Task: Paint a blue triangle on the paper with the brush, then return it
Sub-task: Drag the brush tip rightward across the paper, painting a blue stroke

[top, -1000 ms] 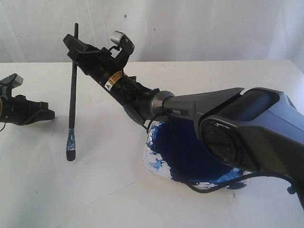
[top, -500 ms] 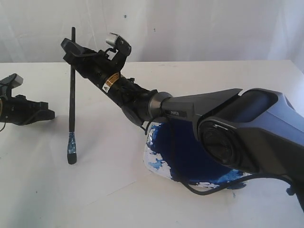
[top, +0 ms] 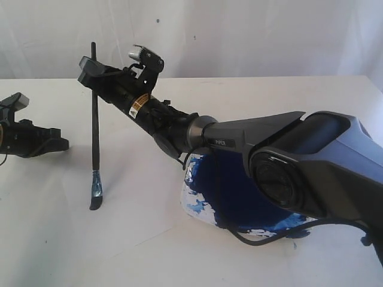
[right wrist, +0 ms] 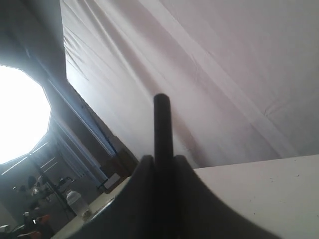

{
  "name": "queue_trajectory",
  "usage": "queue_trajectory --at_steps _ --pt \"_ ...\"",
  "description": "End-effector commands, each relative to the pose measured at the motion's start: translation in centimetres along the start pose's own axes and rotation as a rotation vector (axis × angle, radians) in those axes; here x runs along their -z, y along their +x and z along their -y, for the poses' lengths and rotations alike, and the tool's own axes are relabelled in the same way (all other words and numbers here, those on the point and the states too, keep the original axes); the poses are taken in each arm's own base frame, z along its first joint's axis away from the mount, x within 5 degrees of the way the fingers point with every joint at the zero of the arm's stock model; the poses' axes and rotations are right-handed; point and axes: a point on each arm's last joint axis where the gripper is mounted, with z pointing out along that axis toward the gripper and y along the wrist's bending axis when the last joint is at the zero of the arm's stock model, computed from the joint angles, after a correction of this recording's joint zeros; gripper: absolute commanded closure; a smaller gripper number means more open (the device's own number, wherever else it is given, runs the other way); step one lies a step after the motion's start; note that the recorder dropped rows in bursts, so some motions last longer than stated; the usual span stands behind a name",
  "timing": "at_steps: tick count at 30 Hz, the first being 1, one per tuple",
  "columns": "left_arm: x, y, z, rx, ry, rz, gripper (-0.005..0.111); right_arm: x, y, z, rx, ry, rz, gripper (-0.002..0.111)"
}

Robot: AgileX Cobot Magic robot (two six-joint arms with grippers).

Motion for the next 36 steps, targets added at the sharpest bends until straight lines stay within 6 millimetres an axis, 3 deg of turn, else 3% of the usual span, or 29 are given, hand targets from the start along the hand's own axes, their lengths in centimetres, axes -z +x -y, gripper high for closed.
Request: queue_trajectory --at_steps 1,17,36 --pt "0.1 0.0 -0.7 -0.017 -0.071 -0.008 0.107 0.0 0.1 0.0 0.037 0.003 -0.016 0.108" --pt "0.1 0.0 -1.0 -0.017 -0.103 -0.007 0.107 0.2 -0.7 0.5 0.089 -0.009 0.008 0.108" --pt "0.2 0.0 -1.4 -0.018 -0.146 -0.006 0.107 1.7 -4.6 5.2 0.171 0.109 0.032 0.108"
